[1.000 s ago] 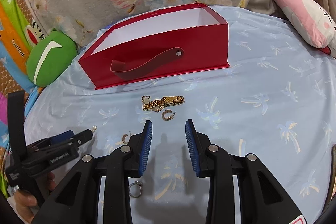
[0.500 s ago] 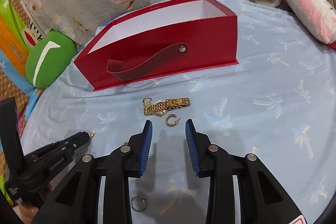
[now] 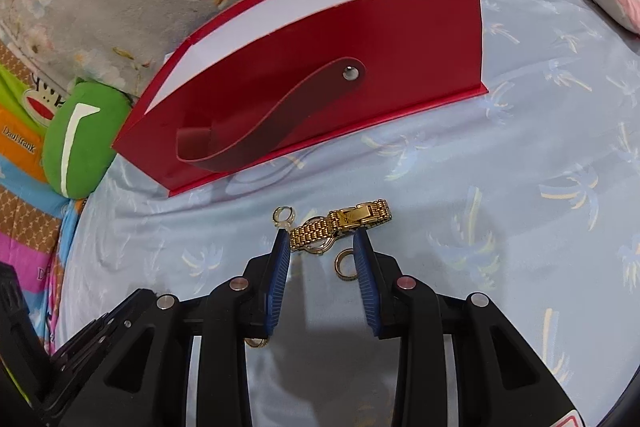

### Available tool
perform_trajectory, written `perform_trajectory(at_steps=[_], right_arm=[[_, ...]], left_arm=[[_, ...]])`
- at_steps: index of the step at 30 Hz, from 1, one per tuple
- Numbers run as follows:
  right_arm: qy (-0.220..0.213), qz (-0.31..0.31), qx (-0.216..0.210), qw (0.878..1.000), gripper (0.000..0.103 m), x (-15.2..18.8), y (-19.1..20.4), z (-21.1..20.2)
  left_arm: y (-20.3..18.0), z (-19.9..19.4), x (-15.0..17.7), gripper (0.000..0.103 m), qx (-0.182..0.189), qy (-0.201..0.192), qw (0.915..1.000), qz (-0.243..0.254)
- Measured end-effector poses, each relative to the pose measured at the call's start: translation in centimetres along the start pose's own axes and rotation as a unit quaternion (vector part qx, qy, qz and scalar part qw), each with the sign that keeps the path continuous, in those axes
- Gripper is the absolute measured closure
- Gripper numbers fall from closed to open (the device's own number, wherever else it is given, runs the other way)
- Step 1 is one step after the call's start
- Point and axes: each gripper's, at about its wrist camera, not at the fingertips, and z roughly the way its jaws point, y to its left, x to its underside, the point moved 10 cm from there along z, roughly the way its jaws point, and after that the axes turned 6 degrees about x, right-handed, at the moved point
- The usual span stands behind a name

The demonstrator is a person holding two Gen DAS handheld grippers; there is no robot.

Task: Organize jewelry
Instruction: 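Grasp the gold link watch with the right tool while the left tool grasps a gold earring, then carry the watch and earring into the red box and open both tools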

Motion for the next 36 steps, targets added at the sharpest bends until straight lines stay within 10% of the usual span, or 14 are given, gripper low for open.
perform_trajectory(at_steps=[11,20,36], right_arm=[[-0.021,0.025,0.019,0.999,0.07,-1.9,0.2,1.7],[-0.034,0.017,0.037,0.999,0.091,-2.3,-0.4,1.9],[-0.136,-0.033,-0.001,0.99,0.092,-4.0,2.1,-8.9]], left_arm=[[0.8,0.4,-0.3,0.094,0.0,0.001,1.0,-0.007],[0.8,0.6,-0.4,0.094,0.003,0.001,1.0,-0.007],[-1.4,-3.3,-4.4,0.094,0.008,-0.052,0.9982,0.027]])
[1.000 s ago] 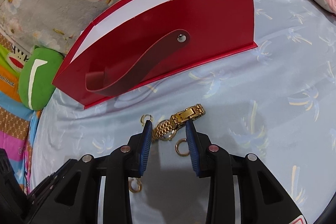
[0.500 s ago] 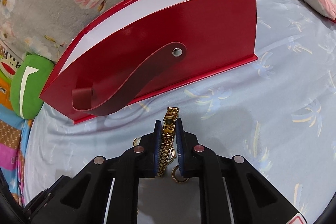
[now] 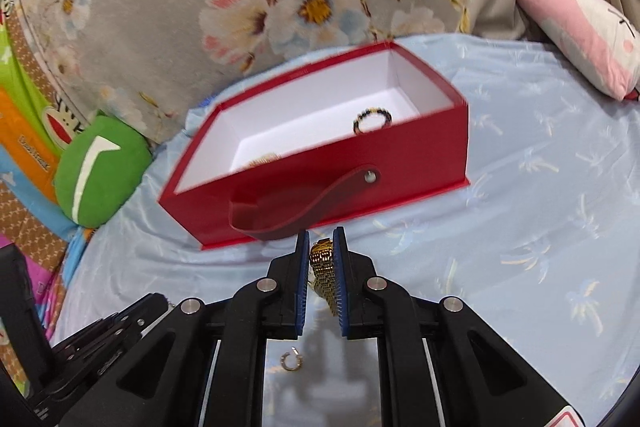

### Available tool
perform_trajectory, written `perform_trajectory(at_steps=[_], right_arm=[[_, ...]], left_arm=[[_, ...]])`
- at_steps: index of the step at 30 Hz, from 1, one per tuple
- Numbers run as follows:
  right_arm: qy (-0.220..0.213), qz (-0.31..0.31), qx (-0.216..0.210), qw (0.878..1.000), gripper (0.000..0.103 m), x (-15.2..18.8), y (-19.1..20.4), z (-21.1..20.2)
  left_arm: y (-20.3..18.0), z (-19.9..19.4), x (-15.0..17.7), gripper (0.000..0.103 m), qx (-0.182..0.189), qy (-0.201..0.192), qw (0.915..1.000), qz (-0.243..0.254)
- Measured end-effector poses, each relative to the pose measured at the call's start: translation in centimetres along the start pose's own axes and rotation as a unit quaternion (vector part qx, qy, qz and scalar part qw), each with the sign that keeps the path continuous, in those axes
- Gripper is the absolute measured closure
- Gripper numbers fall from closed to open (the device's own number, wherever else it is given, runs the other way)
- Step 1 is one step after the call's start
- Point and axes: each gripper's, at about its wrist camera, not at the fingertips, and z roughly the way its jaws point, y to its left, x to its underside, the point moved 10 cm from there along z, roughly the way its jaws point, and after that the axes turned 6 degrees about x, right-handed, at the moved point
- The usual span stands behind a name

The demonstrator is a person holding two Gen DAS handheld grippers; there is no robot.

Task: Organize jewelry
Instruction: 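Carry the watch and earring into the red box and open both tools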

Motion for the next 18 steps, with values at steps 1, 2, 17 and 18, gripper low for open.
perform_trajectory(at_steps=[1,2,17,18], right_arm=[[-0.006,-0.004,-0.001,1.0,0.092,-0.5,0.2,-0.5],[-0.012,-0.009,-0.002,1.0,0.092,-1.1,0.5,-1.0],[-0.041,-0.025,-0.065,0.997,0.092,-13.5,2.8,2.8],[-0.037,-0.024,-0.068,0.997,0.092,-14.2,3.0,3.7]], left_arm=[[-0.2,-0.3,-0.5,0.094,0.0,-0.006,1.0,0.004],[-0.4,-0.6,-1.1,0.094,0.0,-0.012,0.9999,0.008],[-4.0,1.6,-15.2,0.094,-0.005,-0.079,0.9937,0.079],[-4.1,2.3,-16.1,0.094,-0.006,-0.079,0.9936,0.081]])
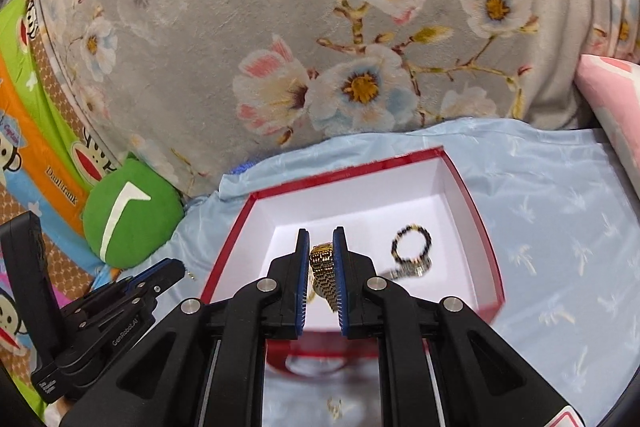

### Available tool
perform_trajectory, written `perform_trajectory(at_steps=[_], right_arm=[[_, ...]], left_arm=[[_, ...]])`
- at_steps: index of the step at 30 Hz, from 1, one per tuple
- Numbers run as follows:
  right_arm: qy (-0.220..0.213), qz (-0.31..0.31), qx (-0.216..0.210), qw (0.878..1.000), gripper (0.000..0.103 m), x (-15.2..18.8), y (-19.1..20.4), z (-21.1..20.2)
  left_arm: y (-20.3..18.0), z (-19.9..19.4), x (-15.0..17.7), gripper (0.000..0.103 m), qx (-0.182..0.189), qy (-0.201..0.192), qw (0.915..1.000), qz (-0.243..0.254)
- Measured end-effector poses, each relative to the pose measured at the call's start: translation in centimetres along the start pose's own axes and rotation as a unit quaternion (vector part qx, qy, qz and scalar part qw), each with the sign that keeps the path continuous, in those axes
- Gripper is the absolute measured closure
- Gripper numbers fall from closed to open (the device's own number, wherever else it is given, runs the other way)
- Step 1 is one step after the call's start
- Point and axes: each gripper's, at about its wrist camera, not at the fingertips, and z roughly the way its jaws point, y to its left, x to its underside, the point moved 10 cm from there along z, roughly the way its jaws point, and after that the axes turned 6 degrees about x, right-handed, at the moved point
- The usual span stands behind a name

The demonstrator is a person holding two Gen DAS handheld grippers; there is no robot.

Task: Organize jewelry
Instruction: 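Carry the watch and earring into the red box and open both tools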

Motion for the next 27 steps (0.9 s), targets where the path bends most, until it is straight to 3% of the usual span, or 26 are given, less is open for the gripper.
perform_trajectory(at_steps=[10,21,25,27], right_arm=[[0.052,-0.037,0.031,0.998,0.092,-1.5,0.2,10.0],[0.085,-0.065,0.053,0.993,0.092,0.3,-0.2,14.7],[0.079,-0.07,0.054,0.993,0.092,0.4,-0.2,14.8],[0.075,-0.07,0.055,0.993,0.092,0.2,-0.2,14.8]], left_arm=[[1.0,10.8,-3.5,0.094,0.009,0.054,0.9983,-0.02],[2.8,15.2,-2.3,0.093,-0.013,0.089,0.9956,-0.027],[3.4,15.6,-2.1,0.083,-0.011,0.093,0.9948,-0.041],[3.7,15.4,-2.4,0.071,-0.013,0.085,0.9952,-0.047]])
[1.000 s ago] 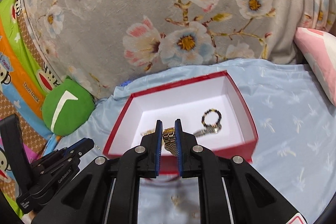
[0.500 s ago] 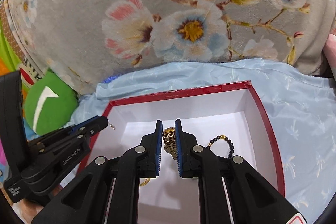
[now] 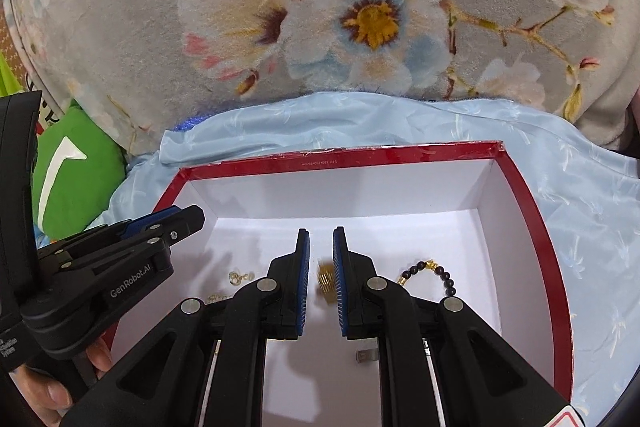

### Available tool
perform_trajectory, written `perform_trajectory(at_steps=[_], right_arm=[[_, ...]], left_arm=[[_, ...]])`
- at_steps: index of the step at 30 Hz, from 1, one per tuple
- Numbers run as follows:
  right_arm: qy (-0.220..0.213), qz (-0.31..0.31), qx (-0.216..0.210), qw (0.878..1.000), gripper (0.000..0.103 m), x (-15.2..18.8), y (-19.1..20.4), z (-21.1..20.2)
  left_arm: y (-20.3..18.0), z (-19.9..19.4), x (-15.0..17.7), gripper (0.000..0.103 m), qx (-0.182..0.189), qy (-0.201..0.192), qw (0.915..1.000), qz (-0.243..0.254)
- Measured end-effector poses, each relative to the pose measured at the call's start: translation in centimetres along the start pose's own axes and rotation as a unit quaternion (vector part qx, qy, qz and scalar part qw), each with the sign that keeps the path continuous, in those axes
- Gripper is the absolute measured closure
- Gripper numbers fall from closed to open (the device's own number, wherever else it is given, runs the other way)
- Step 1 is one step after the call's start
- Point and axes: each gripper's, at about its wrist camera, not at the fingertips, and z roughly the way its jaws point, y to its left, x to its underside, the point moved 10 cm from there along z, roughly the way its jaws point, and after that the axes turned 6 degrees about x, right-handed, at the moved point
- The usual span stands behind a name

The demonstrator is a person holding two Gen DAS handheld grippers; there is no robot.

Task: Organize jewelry
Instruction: 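Carry the watch and earring into the red box and open both tools, then withdraw both tools from the box back over the remaining jewelry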

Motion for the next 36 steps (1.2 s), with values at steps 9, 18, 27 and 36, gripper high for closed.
perform_trajectory(at_steps=[9,18,27,36], right_arm=[[-0.015,0.0,0.003,1.0,0.092,-0.2,-0.5,-1.8],[-0.075,0.003,-0.017,0.997,0.09,2.4,-0.7,-11.4],[-0.083,0.007,-0.009,0.996,0.09,11.4,-1.8,-20.1],[-0.018,0.026,-0.002,0.999,0.09,21.9,-2.9,-22.3]], left_arm=[[0.0,-2.2,-0.2,0.068,-0.018,-0.026,0.9994,0.016],[1.0,-10.5,2.6,0.068,-0.024,-0.075,0.9968,0.016],[1.6,-16.5,12.0,0.066,-0.018,-0.053,0.9984,0.005],[-1.1,-17.9,22.0,0.059,0.035,0.017,0.999,-0.021]])
